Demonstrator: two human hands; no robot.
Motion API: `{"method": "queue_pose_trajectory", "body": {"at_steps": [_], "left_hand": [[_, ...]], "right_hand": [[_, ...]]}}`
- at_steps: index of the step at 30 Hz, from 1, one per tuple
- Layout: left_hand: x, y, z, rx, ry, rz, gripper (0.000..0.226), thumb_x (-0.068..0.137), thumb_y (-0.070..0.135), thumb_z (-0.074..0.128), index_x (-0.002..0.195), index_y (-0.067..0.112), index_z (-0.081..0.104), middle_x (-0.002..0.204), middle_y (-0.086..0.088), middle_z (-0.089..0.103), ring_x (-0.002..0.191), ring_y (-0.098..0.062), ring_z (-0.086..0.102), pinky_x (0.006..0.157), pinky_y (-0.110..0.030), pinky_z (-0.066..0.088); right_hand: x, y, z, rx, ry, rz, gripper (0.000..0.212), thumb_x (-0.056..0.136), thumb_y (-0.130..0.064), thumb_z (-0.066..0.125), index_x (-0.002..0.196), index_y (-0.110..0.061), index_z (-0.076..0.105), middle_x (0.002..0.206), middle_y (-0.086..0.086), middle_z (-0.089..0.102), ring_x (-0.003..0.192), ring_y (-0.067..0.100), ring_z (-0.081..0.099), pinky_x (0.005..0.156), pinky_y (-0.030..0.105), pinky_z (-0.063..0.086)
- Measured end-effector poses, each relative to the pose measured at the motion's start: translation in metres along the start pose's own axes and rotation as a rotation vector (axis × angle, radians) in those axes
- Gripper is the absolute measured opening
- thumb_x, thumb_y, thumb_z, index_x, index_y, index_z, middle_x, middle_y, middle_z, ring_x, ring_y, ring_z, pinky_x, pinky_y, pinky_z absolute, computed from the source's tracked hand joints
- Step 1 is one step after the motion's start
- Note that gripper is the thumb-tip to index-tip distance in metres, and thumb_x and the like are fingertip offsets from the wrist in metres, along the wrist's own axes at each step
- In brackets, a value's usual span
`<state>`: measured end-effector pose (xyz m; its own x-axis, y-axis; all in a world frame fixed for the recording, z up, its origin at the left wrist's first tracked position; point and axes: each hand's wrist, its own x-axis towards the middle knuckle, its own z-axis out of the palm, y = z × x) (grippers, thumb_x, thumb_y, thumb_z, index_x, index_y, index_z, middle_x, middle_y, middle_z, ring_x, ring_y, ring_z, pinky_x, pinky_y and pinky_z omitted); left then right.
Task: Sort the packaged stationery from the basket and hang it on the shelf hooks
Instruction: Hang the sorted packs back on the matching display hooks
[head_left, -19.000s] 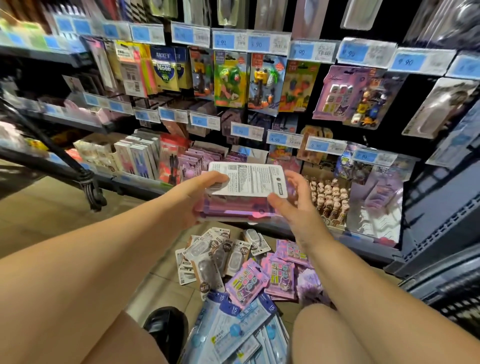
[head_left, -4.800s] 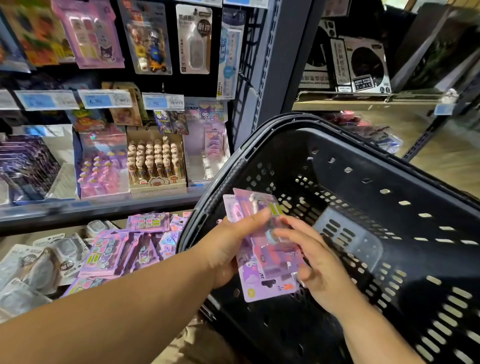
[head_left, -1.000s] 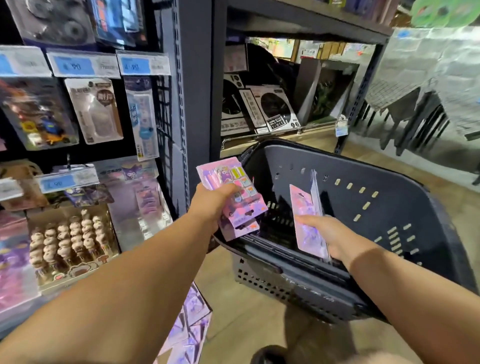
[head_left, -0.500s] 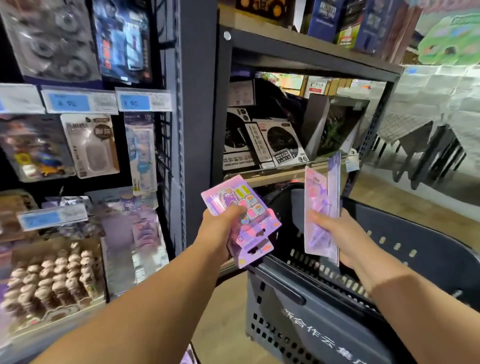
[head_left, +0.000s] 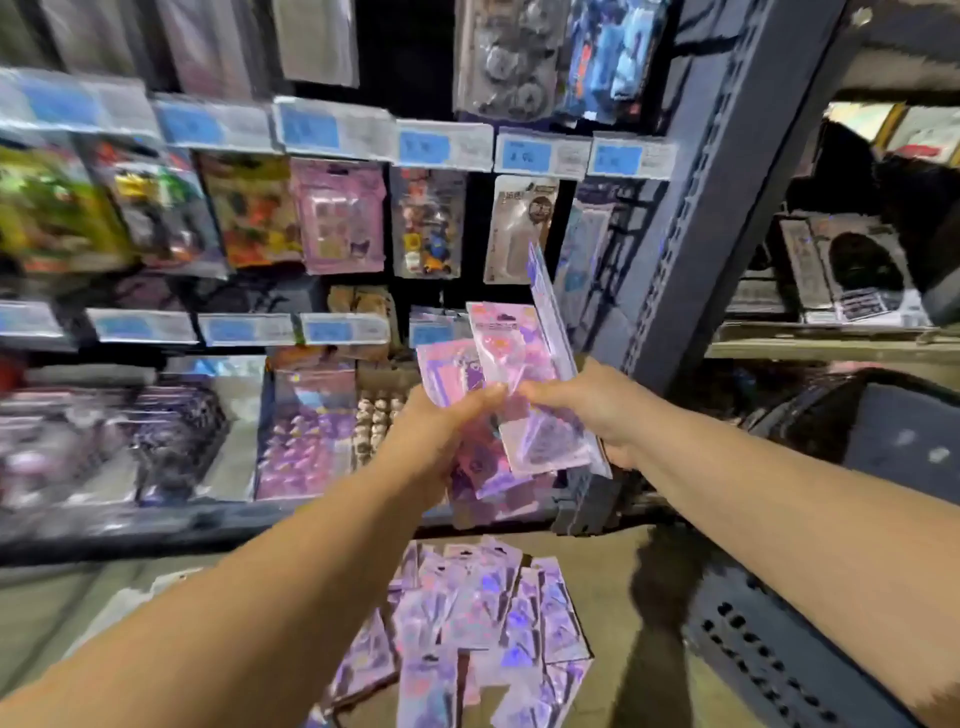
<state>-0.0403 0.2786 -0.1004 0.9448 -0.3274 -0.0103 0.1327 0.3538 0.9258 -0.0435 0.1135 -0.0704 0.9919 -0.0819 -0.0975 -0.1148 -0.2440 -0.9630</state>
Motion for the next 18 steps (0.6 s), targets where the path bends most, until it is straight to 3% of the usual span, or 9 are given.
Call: {"method": "queue_pose_trajectory", "body": {"at_steps": [2,4,5,7,9,12,14,16,18], "left_hand": [[-0.014,0.001,-0.043,0.026,0.106,-0.026,0.048,0.05,0.029,0.084,0.091,0.007,0.072,0.09,-0.027,0.061,0.087,-0.038,0.052,0.07,-0.044,0.038],[-0.027,-0.005,-0.089,0.054,0.181,-0.063,0.039,0.049,0.029,0.084,0.08,0.008,0.073,0.09,-0.026,0.059,0.087,-0.035,0.052,0.066,-0.032,0.04],[-0.034,-0.011,-0.11,0.068,0.204,-0.086,0.039,0.052,0.028,0.084,0.083,0.007,0.073,0.092,-0.025,0.059,0.086,-0.034,0.052,0.063,-0.028,0.04],[-0.049,-0.029,-0.144,0.07,0.228,-0.135,0.05,0.055,0.027,0.085,0.095,0.001,0.07,0.095,-0.023,0.057,0.086,-0.034,0.049,0.061,-0.027,0.039],[-0.064,-0.047,-0.167,0.063,0.241,-0.201,0.057,0.062,0.024,0.086,0.106,-0.006,0.065,0.09,-0.02,0.056,0.077,-0.029,0.048,0.06,-0.027,0.038],[-0.077,-0.073,-0.185,0.076,0.277,-0.321,0.024,0.082,0.007,0.071,0.104,0.0,0.062,0.067,-0.013,0.06,0.04,-0.018,0.048,0.038,-0.019,0.037],[-0.082,-0.09,-0.191,0.077,0.313,-0.383,0.024,0.079,0.006,0.073,0.102,0.002,0.065,0.067,-0.012,0.065,0.039,-0.016,0.055,0.037,-0.021,0.041],[-0.088,-0.108,-0.194,0.041,0.359,-0.438,0.024,0.082,0.0,0.07,0.104,-0.006,0.063,0.062,-0.01,0.069,0.04,-0.018,0.061,0.037,-0.021,0.045],[-0.093,-0.124,-0.2,0.016,0.415,-0.481,0.025,0.081,-0.004,0.072,0.102,-0.01,0.059,0.058,-0.01,0.069,0.042,-0.02,0.064,0.041,-0.026,0.05]], "right_hand": [[0.005,0.004,0.047,-0.061,-0.06,0.004,0.061,0.074,-0.027,0.081,0.124,-0.003,0.057,0.112,0.01,0.067,0.096,0.018,0.064,0.076,0.024,0.049],[0.006,0.016,0.091,-0.107,-0.13,0.013,0.041,0.078,-0.022,0.078,0.108,0.003,0.067,0.106,0.019,0.07,0.091,0.025,0.067,0.08,0.031,0.052],[0.006,0.025,0.109,-0.111,-0.138,0.033,0.031,0.079,-0.02,0.077,0.1,0.003,0.071,0.101,0.02,0.072,0.09,0.027,0.068,0.084,0.032,0.054],[0.0,0.046,0.136,-0.056,-0.129,0.098,0.006,0.082,-0.012,0.073,0.081,-0.005,0.072,0.078,0.008,0.07,0.072,0.016,0.066,0.071,0.023,0.052],[-0.004,0.076,0.158,0.035,-0.152,0.203,0.009,0.082,-0.01,0.071,0.072,-0.01,0.069,0.07,0.001,0.063,0.064,0.01,0.061,0.066,0.023,0.048],[-0.007,0.118,0.178,0.174,-0.225,0.408,0.01,0.086,-0.008,0.065,0.095,-0.007,0.07,0.097,0.014,0.068,0.097,0.03,0.065,0.094,0.047,0.05],[-0.006,0.144,0.186,0.225,-0.234,0.52,0.015,0.088,-0.003,0.06,0.102,-0.005,0.067,0.096,0.017,0.07,0.091,0.034,0.068,0.089,0.051,0.053],[-0.008,0.169,0.191,0.27,-0.24,0.601,0.015,0.089,-0.002,0.058,0.102,-0.004,0.066,0.083,0.016,0.071,0.071,0.029,0.069,0.073,0.043,0.057],[-0.008,0.191,0.195,0.277,-0.221,0.671,0.016,0.09,-0.003,0.059,0.105,-0.004,0.065,0.077,0.015,0.071,0.064,0.027,0.069,0.068,0.04,0.056]]}}
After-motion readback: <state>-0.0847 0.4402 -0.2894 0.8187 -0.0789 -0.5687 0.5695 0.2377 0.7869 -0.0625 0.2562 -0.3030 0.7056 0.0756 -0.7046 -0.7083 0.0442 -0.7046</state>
